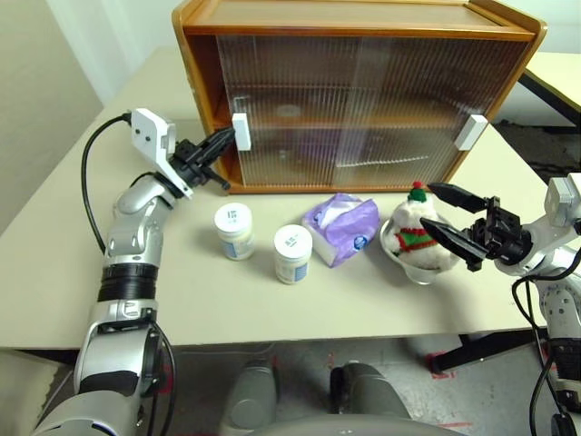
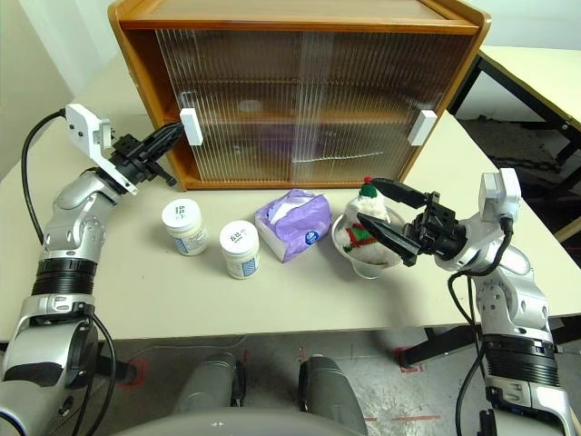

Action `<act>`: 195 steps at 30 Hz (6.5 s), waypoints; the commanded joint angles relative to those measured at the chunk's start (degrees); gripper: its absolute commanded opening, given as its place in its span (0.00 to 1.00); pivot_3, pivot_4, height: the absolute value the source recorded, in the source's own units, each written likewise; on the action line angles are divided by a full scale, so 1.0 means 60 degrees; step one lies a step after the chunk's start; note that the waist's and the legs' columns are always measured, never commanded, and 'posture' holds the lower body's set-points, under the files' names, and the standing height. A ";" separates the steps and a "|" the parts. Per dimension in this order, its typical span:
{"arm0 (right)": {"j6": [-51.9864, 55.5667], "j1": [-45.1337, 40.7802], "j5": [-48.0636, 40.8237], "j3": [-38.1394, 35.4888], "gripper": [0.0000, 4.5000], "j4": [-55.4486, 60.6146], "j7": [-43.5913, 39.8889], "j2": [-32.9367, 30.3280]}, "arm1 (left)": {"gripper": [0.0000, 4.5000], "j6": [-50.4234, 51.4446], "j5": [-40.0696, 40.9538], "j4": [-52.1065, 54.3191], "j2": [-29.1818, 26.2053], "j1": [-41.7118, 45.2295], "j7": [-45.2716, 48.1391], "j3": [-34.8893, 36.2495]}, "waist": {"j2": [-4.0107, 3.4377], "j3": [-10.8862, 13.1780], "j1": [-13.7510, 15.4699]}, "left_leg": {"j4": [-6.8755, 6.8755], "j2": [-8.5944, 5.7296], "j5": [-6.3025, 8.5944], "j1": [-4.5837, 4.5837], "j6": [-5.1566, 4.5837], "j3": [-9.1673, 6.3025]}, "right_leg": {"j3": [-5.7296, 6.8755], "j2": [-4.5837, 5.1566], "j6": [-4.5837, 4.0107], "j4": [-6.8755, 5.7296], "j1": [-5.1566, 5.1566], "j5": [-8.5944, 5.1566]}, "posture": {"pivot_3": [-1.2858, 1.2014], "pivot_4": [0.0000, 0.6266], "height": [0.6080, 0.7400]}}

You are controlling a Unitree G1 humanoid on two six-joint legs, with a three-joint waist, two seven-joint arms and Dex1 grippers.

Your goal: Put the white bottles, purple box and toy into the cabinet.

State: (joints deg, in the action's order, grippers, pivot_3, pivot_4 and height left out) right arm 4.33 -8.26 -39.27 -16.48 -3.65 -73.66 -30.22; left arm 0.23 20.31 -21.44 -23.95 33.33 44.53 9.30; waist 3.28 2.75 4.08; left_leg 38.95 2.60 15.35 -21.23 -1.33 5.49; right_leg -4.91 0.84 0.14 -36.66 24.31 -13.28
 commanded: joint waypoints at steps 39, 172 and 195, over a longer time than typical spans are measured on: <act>-0.0062 0.0270 -0.0209 0.0018 1.00 0.0522 0.0558 0.0388 | 0.00 0.0649 -0.0730 -0.2162 0.0993 0.2341 0.1096 -0.1446 | 0.0001 -0.0004 -0.0035 | 0.0005 -0.0078 -0.0012 -0.0006 -0.0020 -0.0012 | -0.0021 -0.0005 0.0011 -0.0021 0.0002 -0.0015 | 0.56 0.00 1.00; -0.0036 -0.0318 -0.0056 0.0229 1.00 -0.0089 0.0476 0.0537 | 0.69 0.0388 -0.1761 0.0212 0.0710 -0.1696 -0.1397 -0.1492 | -0.0053 -0.0037 -0.0247 | -0.0136 -0.0011 0.0001 0.0132 0.0009 -0.0012 | -0.0044 0.0010 -0.0004 -0.0025 -0.0059 -0.0100 | 0.57 0.00 1.00; -0.0019 -0.0387 -0.0065 0.0217 1.00 -0.0021 0.0566 0.0515 | 0.69 -0.0284 -0.2868 -0.4090 0.1595 0.1177 -0.3438 -0.1505 | -0.0043 -0.0034 -0.0240 | -0.0133 -0.0061 0.0001 0.0115 0.0008 -0.0027 | -0.0050 0.0010 0.0016 -0.0017 -0.0056 -0.0092 | 0.56 0.00 1.00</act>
State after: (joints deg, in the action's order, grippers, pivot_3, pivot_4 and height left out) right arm 4.66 -10.28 -40.00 -15.15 -4.14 -70.11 -26.55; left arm 0.20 4.02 -44.38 -14.75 38.50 24.63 0.08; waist 3.02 2.54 2.63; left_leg 38.15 2.15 15.36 -20.55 -1.28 5.33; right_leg -5.21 0.90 0.24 -36.75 23.97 -13.82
